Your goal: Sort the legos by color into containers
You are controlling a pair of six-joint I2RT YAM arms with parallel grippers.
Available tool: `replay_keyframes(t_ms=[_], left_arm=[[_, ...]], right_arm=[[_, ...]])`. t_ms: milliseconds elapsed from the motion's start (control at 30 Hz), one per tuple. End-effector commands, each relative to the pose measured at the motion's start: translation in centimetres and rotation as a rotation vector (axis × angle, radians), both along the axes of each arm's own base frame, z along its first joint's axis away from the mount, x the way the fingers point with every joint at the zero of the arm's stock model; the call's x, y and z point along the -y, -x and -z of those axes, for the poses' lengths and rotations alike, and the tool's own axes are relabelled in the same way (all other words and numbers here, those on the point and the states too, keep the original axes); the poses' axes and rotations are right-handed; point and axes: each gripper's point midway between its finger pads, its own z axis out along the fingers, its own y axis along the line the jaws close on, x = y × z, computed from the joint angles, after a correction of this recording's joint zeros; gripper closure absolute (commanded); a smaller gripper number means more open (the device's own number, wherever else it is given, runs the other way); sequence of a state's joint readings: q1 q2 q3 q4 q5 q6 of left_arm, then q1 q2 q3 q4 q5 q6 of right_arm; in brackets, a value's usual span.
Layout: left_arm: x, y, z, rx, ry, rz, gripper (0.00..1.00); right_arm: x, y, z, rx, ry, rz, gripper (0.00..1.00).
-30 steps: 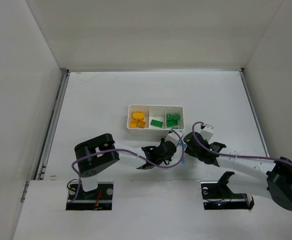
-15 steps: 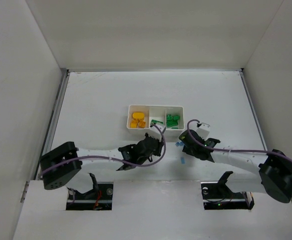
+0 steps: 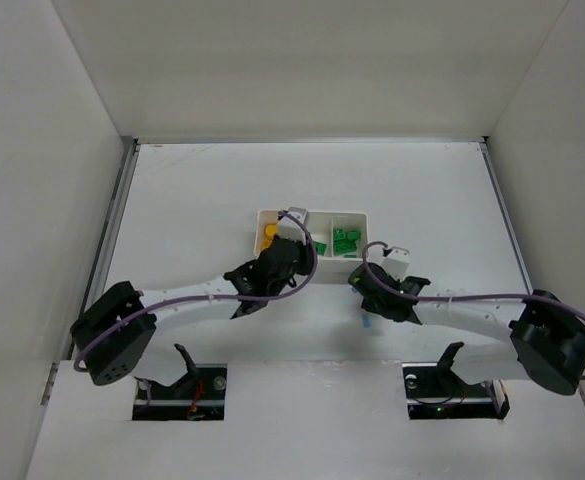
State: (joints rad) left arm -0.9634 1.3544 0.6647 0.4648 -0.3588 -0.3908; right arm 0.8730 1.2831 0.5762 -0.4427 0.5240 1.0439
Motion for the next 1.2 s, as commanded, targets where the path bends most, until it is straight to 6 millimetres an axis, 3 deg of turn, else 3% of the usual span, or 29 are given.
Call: replay_keyframes(t_ms=[0, 133, 267, 367, 467, 633, 767, 833, 900, 967, 1067, 1167], left_arm=[[1.3, -2.1, -2.2, 0.02, 0.052, -0.009, 0.86], [2.0, -4.3, -1.5, 0.014, 0.029, -0.028, 0.85], [1.9, -6.2, -0.6, -0.003, 0.011, -0.06, 0.79], [1.0, -6.6, -1.2, 0.002, 0.028, -0.087, 0.67], [-0.3, -6.4, -2.8, 0.025, 0.059, -0.105, 0.63], [-2.3, -3.5, -4.0, 0.051, 0.093, -0.093, 0.63], [-2.8, 0.7, -1.9, 0.005, 0.09, -0.049, 0.65], [-2.8, 2.5, -0.6, -0.02, 0.079, -0.036, 0.65], [-2.3, 4.0, 0.6, -0.042, 0.068, -0.014, 0.65], [-1.3, 5.0, 1.6, -0.057, 0.054, 0.013, 0.64], [0.7, 5.5, 2.7, -0.065, 0.026, 0.053, 0.64], [3.3, 5.9, 3.3, -0.068, 0.012, 0.104, 0.63]], right_arm=[[-1.7, 0.0, -2.3, 0.072, -0.054, -0.041, 0.8], [-3.4, 0.0, -5.7, 0.151, -0.129, -0.1, 0.8], [-5.1, -1.5, -10.2, 0.264, -0.191, -0.165, 0.8], [-6.6, -3.1, -13.1, 0.344, -0.225, -0.222, 0.79], [-8.2, -5.4, -15.2, 0.395, -0.252, -0.268, 0.79], [-10.8, -9.8, -16.4, 0.432, -0.287, -0.301, 0.79], [-12.7, -12.7, -16.2, 0.423, -0.302, -0.321, 0.74], [-13.5, -13.4, -16.3, 0.423, -0.302, -0.328, 0.65], [-13.4, -13.8, -16.7, 0.441, -0.296, -0.312, 0.52], [-12.5, -13.6, -16.9, 0.459, -0.285, -0.291, 0.48], [-10.1, -12.6, -16.4, 0.467, -0.278, -0.248, 0.49], [-6.6, -10.6, -15.4, 0.475, -0.274, -0.17, 0.62]])
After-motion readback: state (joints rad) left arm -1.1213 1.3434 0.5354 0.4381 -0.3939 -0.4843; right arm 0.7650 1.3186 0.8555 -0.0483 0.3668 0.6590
